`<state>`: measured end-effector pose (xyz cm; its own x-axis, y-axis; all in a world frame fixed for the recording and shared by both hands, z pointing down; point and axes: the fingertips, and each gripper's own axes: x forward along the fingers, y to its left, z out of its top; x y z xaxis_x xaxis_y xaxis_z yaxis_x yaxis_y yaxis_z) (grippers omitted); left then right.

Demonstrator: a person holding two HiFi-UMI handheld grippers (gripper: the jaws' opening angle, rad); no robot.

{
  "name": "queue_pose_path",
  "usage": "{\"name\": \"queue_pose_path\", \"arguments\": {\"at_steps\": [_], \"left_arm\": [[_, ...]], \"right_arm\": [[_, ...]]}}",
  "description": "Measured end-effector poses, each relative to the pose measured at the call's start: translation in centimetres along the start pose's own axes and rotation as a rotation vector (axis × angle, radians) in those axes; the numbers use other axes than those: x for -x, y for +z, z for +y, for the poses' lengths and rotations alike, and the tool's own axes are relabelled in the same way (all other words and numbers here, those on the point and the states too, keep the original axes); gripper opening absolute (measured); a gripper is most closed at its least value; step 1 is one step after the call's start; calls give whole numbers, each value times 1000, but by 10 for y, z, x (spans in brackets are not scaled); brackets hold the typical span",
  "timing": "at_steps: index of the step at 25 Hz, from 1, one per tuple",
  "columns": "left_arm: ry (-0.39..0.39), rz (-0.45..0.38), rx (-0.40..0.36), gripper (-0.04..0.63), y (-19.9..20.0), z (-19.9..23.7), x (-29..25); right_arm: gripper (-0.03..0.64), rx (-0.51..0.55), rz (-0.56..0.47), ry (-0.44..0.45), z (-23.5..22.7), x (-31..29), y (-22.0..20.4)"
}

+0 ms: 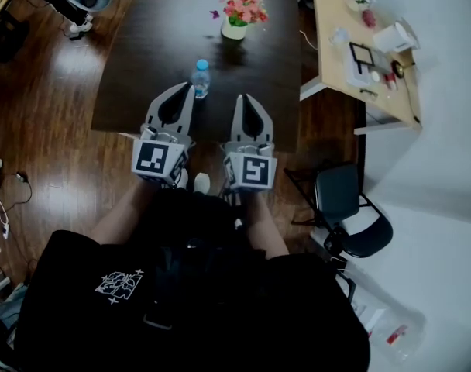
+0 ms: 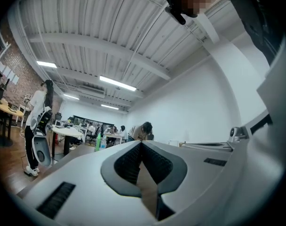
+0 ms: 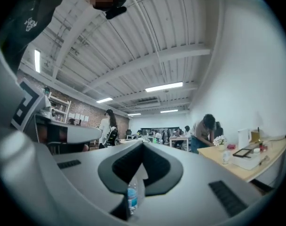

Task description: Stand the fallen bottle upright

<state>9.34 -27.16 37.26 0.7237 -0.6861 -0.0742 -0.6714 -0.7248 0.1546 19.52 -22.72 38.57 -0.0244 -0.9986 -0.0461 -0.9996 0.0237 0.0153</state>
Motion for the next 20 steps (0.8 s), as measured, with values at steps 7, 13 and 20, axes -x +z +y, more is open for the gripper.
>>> {"name": "queue_pose_path", "arguments": {"at_steps": [7, 13, 20], "left_arm": [[8, -12, -18, 0, 9, -8, -4], [29, -10, -26, 0, 12, -19, 10], [39, -9, -33, 0, 11, -34, 32]], "right_arm": [[9, 26, -37, -22, -11, 1, 19], [9, 4, -53, 2, -8, 17, 27], [9, 12, -70, 7, -3, 38, 31]]}}
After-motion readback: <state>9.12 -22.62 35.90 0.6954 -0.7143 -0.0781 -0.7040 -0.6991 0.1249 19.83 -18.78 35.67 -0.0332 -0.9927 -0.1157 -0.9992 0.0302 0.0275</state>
